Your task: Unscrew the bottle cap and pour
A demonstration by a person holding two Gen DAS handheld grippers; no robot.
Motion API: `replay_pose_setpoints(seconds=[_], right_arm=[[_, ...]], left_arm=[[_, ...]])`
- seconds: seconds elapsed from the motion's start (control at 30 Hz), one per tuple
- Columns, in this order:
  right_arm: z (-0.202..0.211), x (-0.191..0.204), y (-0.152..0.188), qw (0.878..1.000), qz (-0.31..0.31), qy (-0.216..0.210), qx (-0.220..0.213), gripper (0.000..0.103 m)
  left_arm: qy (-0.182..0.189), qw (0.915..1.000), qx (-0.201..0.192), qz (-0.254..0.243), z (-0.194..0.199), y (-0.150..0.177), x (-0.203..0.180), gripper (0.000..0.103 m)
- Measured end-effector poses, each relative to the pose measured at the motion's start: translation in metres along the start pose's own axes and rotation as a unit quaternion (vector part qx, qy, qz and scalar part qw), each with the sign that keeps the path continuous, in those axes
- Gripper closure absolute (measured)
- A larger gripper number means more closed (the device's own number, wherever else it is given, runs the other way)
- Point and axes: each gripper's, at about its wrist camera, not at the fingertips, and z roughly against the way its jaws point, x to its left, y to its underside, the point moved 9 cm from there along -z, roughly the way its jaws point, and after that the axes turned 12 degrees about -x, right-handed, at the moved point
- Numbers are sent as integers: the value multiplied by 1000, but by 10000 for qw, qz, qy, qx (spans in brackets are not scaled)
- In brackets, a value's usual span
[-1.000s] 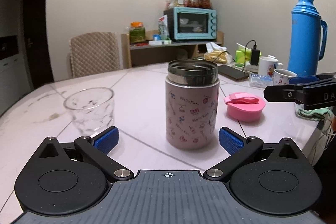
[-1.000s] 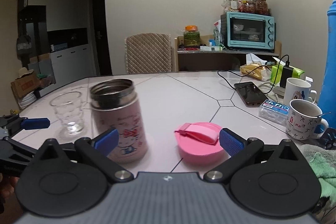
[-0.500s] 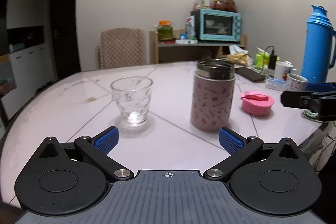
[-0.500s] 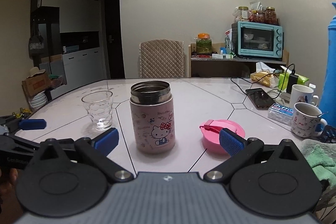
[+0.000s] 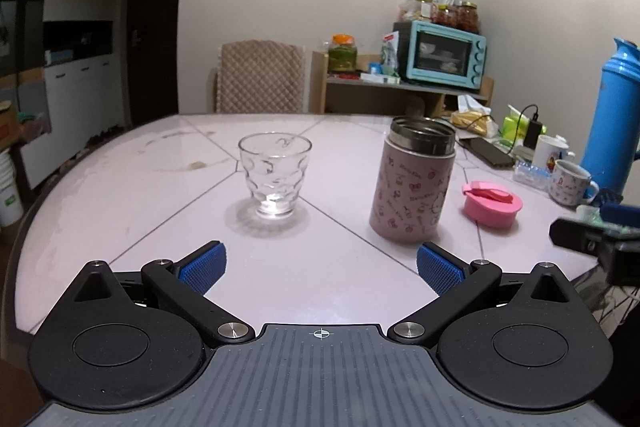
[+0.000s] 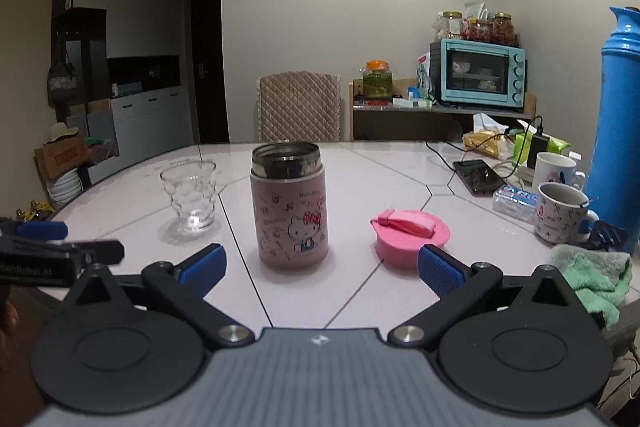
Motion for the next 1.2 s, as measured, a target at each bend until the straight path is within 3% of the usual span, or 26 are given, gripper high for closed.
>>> replay_pose_setpoints(seconds=[0.3,1.2], right_arm=[[10,-13,9,9995,1,290,88,0],[18,-15,19,9994,-55,319,145,0]], left_arm=[[67,9999,-20,-78,11,2,-15,0],[-45,9999,101,-63,10,12,-20,0]])
